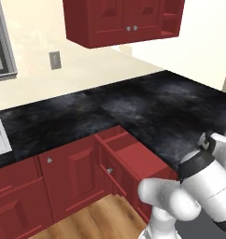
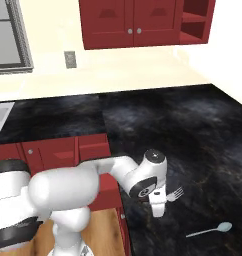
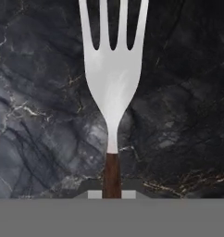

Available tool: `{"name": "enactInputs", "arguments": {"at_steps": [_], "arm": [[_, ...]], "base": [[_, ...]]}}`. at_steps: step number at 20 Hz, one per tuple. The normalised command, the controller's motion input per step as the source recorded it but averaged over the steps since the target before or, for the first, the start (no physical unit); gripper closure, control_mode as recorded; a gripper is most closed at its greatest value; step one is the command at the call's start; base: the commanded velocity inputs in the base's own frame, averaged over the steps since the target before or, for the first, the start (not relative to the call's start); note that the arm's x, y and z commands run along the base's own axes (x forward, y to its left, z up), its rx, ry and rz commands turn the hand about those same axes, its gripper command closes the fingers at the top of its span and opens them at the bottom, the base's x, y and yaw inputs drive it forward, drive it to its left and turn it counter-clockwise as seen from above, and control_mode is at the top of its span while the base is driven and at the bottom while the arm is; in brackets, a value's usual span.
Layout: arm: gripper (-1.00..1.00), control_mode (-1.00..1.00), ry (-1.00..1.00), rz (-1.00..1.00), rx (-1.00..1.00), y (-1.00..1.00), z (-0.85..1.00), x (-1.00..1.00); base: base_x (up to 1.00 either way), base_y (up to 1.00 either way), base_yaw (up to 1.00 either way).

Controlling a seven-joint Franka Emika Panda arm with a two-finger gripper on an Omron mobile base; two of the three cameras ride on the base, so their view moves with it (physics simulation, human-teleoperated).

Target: Organize the utensils by type. Pick up the wooden spoons from the counter and place them in the open cabinet. Then pick up the metallic utensils from the counter and place them in the open drawer.

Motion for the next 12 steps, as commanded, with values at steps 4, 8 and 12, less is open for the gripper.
{"name": "enactInputs", "arguments": {"at_steps": [4, 8, 12], "arm": [[1.0, -1.0, -0.04, 0.53, -0.21, 0.73, 0.33, 0.1], [1.0, -1.0, 0.0, 0.46, -0.22, 0.57, 0.53, 0.28], [1.0, -1.0, 0.0, 0.43, -0.2, 0.46, 0.38, 0.43]], "base": [[0.0, 0.0, 0.0], [0.0, 0.0, 0.0], [0.0, 0.0, 0.0]]}}
